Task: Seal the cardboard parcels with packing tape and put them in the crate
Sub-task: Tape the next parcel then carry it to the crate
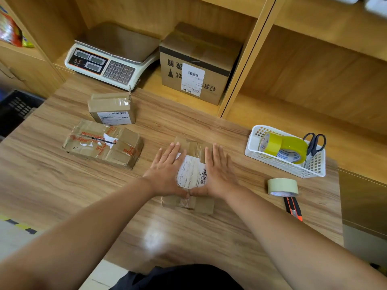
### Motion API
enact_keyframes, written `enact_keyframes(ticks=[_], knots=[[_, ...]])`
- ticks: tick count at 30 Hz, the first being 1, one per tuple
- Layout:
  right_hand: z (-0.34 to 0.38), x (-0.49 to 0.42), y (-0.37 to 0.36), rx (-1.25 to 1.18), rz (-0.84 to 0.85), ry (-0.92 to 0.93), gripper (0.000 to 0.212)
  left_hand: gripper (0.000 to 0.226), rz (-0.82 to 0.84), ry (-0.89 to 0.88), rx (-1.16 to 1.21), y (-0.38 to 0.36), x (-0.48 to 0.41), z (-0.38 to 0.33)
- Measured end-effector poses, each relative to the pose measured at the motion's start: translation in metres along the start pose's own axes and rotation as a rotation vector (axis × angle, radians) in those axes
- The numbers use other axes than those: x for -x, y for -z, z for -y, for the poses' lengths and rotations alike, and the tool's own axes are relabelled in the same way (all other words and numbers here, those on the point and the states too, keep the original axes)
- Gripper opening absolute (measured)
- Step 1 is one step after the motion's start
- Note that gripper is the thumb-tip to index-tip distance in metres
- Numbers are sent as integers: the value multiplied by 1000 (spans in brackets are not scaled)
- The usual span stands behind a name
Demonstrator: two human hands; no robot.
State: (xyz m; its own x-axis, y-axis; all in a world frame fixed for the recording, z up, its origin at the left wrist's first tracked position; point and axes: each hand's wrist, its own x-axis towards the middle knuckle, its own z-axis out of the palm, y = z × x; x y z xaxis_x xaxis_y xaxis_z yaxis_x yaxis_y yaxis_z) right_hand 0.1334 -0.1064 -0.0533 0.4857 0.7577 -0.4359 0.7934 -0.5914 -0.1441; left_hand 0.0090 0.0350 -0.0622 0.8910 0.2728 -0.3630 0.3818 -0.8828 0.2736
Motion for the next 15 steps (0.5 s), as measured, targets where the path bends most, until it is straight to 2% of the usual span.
enact_keyframes(ticks=[5, 9, 15], knots=[[-4, -13, 8, -16, 66, -5, 148, 141, 44, 11, 108, 1, -12, 2], [-5, -18, 14, -25, 33, -12, 144, 140, -8, 49, 158, 1, -18, 1], [-5, -28, 14, -43, -64, -31, 140, 123, -69, 83, 159, 9, -26, -2]])
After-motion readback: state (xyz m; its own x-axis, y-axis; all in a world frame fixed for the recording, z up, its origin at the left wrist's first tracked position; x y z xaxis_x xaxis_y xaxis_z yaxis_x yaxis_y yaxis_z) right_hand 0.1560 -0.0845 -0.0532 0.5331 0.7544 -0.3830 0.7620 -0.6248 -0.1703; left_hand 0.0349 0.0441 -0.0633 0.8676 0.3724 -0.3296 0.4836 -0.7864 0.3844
